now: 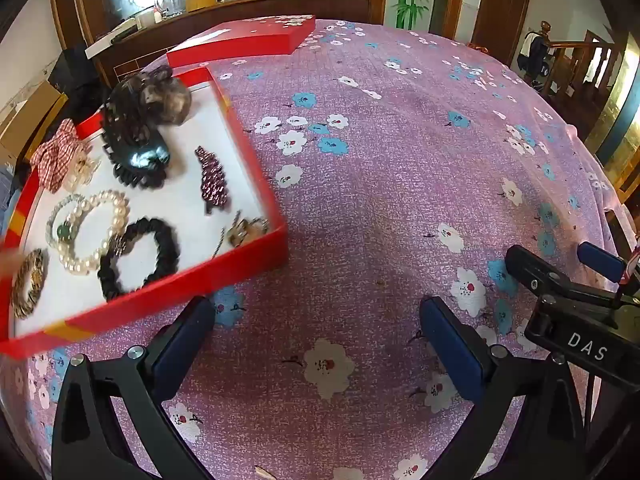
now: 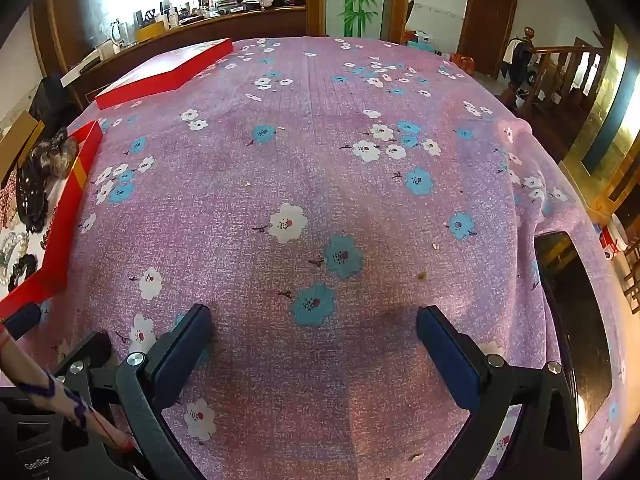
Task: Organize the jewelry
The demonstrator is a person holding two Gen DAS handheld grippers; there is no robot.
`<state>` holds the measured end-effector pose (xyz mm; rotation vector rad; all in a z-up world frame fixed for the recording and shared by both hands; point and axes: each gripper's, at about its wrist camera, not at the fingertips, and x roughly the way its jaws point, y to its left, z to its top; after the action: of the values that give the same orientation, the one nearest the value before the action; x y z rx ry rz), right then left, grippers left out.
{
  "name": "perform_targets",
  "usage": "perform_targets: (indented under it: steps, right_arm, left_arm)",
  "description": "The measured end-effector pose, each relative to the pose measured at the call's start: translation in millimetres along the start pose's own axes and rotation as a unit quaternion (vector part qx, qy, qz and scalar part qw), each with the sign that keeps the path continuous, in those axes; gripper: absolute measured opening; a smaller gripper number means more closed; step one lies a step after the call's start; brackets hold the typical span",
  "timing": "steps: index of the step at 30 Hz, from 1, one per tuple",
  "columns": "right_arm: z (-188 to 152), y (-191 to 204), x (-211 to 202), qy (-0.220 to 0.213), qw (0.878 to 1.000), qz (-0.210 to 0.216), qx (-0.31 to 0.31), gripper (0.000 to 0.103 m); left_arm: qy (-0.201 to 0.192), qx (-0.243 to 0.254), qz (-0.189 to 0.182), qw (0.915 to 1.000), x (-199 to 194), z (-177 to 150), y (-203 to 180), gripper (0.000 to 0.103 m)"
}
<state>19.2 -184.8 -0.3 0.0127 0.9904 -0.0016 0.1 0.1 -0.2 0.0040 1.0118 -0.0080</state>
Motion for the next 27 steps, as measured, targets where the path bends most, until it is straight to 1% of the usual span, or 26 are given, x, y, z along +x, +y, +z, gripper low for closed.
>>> perform_targets:
  steps: [16,27]
  right_arm:
    - [6.9,3.7,1.1,0.001,1.000,-0.003,-0.001,0.103]
    - [5.1,4.0,0.2,-0.005,1.000,-0.002,-0.002,0.103]
  left_arm:
    - [-0.001,0.001,0.001,1.0000,-0.5,0.0,0.1,0.103]
    - [-0.001,0.001,0.001,1.0000,-1.0,1.8,2.1,0.103]
